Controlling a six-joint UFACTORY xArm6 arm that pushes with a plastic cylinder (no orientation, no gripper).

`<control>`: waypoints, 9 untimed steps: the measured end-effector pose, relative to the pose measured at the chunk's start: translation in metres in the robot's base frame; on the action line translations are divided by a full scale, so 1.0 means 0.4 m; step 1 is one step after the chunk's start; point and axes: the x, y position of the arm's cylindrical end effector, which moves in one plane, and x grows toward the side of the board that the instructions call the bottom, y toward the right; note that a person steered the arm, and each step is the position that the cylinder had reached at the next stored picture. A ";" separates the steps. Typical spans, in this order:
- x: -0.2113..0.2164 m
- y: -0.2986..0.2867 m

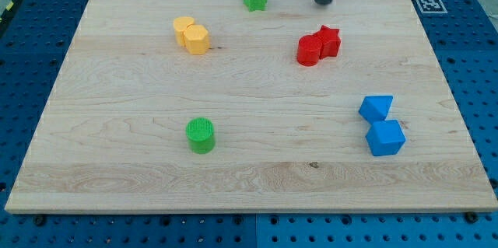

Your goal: Move the green star towards the center

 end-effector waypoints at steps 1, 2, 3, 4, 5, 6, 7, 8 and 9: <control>-0.044 -0.122; -0.044 -0.260; -0.026 -0.267; 0.055 -0.268; 0.075 -0.268; 0.075 -0.268; 0.075 -0.311; 0.028 -0.373; 0.039 -0.387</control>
